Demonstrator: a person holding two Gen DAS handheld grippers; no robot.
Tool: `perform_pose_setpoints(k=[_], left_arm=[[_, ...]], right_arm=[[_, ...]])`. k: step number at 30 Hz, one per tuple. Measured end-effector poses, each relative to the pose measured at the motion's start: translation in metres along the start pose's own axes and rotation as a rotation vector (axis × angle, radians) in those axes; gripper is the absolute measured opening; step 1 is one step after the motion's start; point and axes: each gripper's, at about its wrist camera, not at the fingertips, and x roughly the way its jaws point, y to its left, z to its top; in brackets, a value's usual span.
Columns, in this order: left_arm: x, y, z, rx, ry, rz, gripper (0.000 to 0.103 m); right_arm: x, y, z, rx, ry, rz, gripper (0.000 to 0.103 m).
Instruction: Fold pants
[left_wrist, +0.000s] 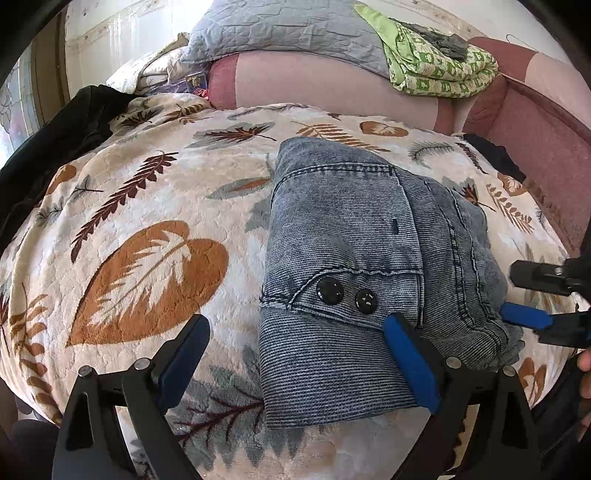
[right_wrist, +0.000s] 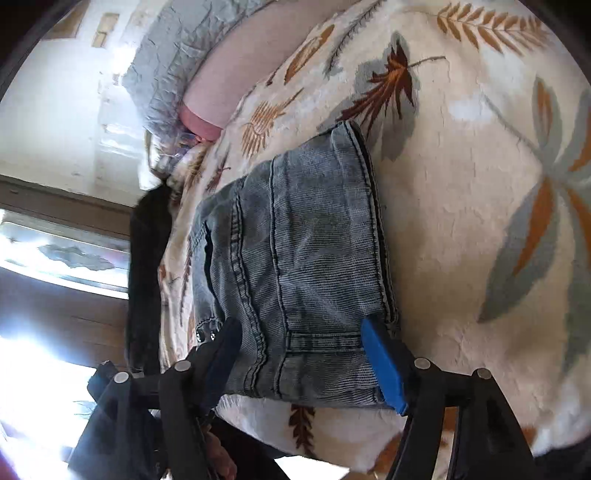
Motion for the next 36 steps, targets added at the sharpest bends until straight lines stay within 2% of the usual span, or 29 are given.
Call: perform_pose_setpoints(k=[3,6,11,13,15,18,20,22,24,26,28,31,34,36], left_arm=[[0.0,0.001,0.002,-0.012,0.008,-0.006,0.096],[0.001,0.005,0.003,-0.022,0.017,-0.025,0.096],[0.003,0.009,0.003,-0.034,0.018,-0.053,0.096],[0.004,0.01,0.003,-0.039,0.019,-0.061,0.096],[0.004,0.011,0.003,-0.042,0.019,-0.067,0.096],[0.004,0.012,0.002,-0.043,0.018,-0.08,0.096],[0.002,0.014,0.003,-0.059,0.018,-0.098,0.095],[-0.005,0.022,0.005,-0.11,-0.001,-0.146,0.095],[-0.021,0.035,0.009,-0.18,-0.074,-0.209,0.095],[-0.026,0.049,0.012,-0.247,-0.101,-0.237,0.095],[-0.02,0.064,0.011,-0.333,-0.076,-0.263,0.095],[-0.002,0.082,0.007,-0.452,0.011,-0.358,0.095],[0.008,0.08,0.005,-0.488,0.065,-0.449,0.095],[0.014,0.077,0.006,-0.514,0.093,-0.471,0.095]], right_arm=[[-0.009,0.014,0.005,-0.024,0.027,-0.033,0.071],[-0.018,0.041,0.013,-0.103,0.007,-0.082,0.071],[-0.025,0.055,0.02,-0.139,-0.003,-0.089,0.071],[-0.017,0.047,0.018,-0.131,0.022,-0.091,0.073],[0.009,0.025,0.014,-0.076,0.086,-0.168,0.073],[0.002,0.014,0.012,-0.036,0.063,-0.119,0.073],[-0.002,0.022,0.015,-0.042,0.079,-0.146,0.073],[-0.008,0.038,0.019,-0.087,0.087,-0.174,0.073],[-0.015,0.06,0.025,-0.151,0.071,-0.194,0.073],[-0.016,0.085,0.035,-0.222,0.058,-0.219,0.073],[-0.008,0.115,0.049,-0.307,0.069,-0.244,0.073],[0.026,0.168,0.076,-0.463,0.138,-0.299,0.074],[0.076,0.205,0.098,-0.582,0.227,-0.394,0.075],[0.114,0.219,0.107,-0.641,0.309,-0.456,0.075]])
